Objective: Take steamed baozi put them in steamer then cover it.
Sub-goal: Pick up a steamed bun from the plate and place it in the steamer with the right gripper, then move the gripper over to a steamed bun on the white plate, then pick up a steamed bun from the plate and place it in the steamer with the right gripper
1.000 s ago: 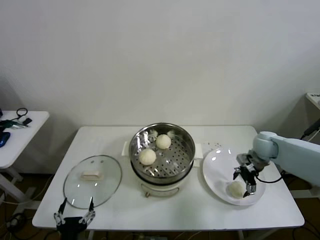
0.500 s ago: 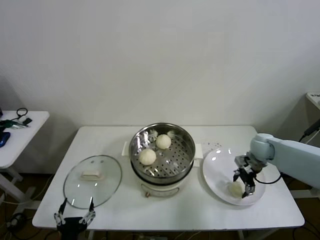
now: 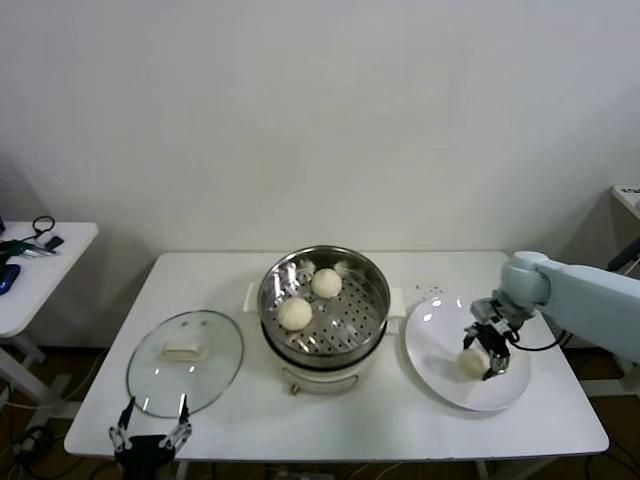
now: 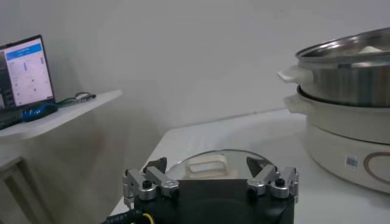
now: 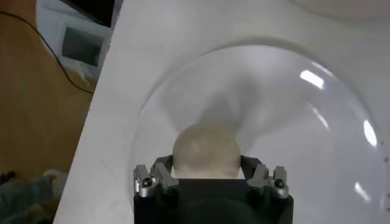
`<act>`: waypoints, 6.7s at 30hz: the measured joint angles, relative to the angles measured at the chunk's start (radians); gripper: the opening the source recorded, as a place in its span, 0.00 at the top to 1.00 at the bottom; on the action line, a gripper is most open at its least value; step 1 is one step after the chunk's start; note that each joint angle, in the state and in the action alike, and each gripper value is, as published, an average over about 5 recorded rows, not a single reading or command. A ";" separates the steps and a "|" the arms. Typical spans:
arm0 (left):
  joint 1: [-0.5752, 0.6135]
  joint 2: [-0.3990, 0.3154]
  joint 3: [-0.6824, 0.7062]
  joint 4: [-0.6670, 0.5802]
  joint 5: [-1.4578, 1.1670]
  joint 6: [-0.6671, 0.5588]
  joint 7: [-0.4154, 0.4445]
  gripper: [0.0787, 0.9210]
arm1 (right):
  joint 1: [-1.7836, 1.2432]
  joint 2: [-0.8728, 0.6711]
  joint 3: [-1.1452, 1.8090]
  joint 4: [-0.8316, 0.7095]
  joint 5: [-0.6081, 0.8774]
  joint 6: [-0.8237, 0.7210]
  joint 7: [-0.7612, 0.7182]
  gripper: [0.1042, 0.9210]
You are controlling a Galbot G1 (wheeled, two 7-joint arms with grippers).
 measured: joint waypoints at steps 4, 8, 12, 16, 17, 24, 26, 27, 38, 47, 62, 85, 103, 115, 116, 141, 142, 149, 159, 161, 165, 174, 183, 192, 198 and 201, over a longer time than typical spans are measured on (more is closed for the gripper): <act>-0.002 0.000 0.005 0.004 0.004 -0.001 0.001 0.12 | 0.111 0.027 -0.036 0.016 -0.008 0.086 -0.023 0.24; -0.006 -0.001 0.010 0.008 0.005 -0.001 0.001 0.12 | 0.227 0.069 -0.071 0.023 -0.012 0.178 -0.040 0.24; -0.010 -0.002 0.012 0.009 0.006 -0.001 0.001 0.12 | 0.322 0.123 -0.087 0.038 -0.017 0.266 -0.052 0.24; -0.015 -0.002 0.015 0.009 0.006 0.000 0.002 0.12 | 0.377 0.184 -0.084 0.050 -0.033 0.335 -0.063 0.24; -0.015 -0.002 0.016 0.010 0.006 0.000 0.002 0.12 | 0.386 0.200 -0.082 0.052 -0.038 0.350 -0.064 0.24; -0.014 -0.003 0.021 0.012 0.009 -0.003 0.002 0.12 | 0.401 0.319 -0.042 0.076 -0.087 0.431 -0.074 0.24; -0.012 -0.003 0.020 0.014 0.009 -0.005 0.003 0.12 | 0.391 0.355 -0.027 0.085 -0.107 0.448 -0.076 0.24; -0.012 -0.003 0.019 0.015 0.009 -0.006 0.003 0.12 | 0.384 0.374 -0.019 0.088 -0.118 0.456 -0.077 0.24; -0.013 -0.002 0.011 0.020 0.003 -0.008 0.002 0.12 | 0.279 0.547 0.020 0.099 -0.214 0.506 -0.082 0.24; -0.025 -0.003 0.016 0.022 0.002 -0.006 0.002 0.12 | 0.202 0.629 0.023 0.105 -0.278 0.534 -0.084 0.24; -0.031 -0.001 0.015 0.028 -0.003 -0.006 0.003 0.12 | 0.170 0.650 0.009 0.144 -0.290 0.528 -0.095 0.24; -0.030 0.000 0.019 0.029 -0.001 -0.006 0.004 0.12 | 0.196 0.610 0.039 0.134 -0.299 0.504 -0.103 0.12; -0.027 0.005 0.023 0.018 -0.005 -0.004 0.011 0.12 | 0.367 0.326 -0.115 0.077 0.134 0.045 0.069 0.12; -0.025 0.006 0.021 0.013 -0.002 -0.003 0.014 0.12 | 0.264 0.074 -0.082 0.016 0.189 -0.117 0.053 0.12; -0.025 0.006 0.019 0.013 -0.002 -0.003 0.014 0.12 | 0.245 0.058 -0.070 0.009 0.180 -0.122 0.051 0.12; -0.031 0.002 0.009 0.036 -0.002 0.003 0.010 0.12 | -0.183 -0.031 0.238 -0.214 -0.083 -0.149 0.029 0.12; -0.031 0.002 0.009 0.037 -0.001 0.003 0.010 0.12 | -0.191 -0.029 0.243 -0.221 -0.089 -0.149 0.030 0.12; -0.031 0.001 0.010 0.041 0.002 0.004 0.009 0.12 | -0.239 -0.005 0.273 -0.260 -0.126 -0.144 0.035 0.12; -0.023 0.000 0.013 0.045 0.014 0.000 0.008 0.12 | -0.270 0.032 0.292 -0.297 -0.146 -0.139 0.034 0.13; -0.023 -0.001 0.014 0.045 0.016 0.000 0.008 0.12 | -0.271 0.037 0.294 -0.301 -0.147 -0.137 0.032 0.14; -0.021 -0.002 0.015 0.044 0.020 0.001 0.007 0.12 | -0.271 0.042 0.293 -0.305 -0.147 -0.134 0.029 0.18; -0.020 -0.003 0.016 0.041 0.024 0.000 0.007 0.12 | -0.267 0.038 0.282 -0.306 -0.144 -0.130 0.023 0.28; -0.022 -0.003 0.021 0.037 0.028 0.000 0.007 0.12 | -0.230 0.024 0.254 -0.290 -0.123 -0.132 0.024 0.31; -0.027 -0.003 0.039 0.027 0.038 0.000 0.006 0.12 | -0.066 0.039 0.127 -0.248 0.009 -0.162 0.046 0.31; -0.028 -0.004 0.055 0.017 0.046 -0.003 0.008 0.12 | 0.105 0.083 0.005 -0.209 0.167 -0.195 0.072 0.30; -0.030 -0.003 0.061 0.013 0.051 -0.004 0.009 0.12 | 0.187 0.116 -0.053 -0.184 0.256 -0.214 0.088 0.30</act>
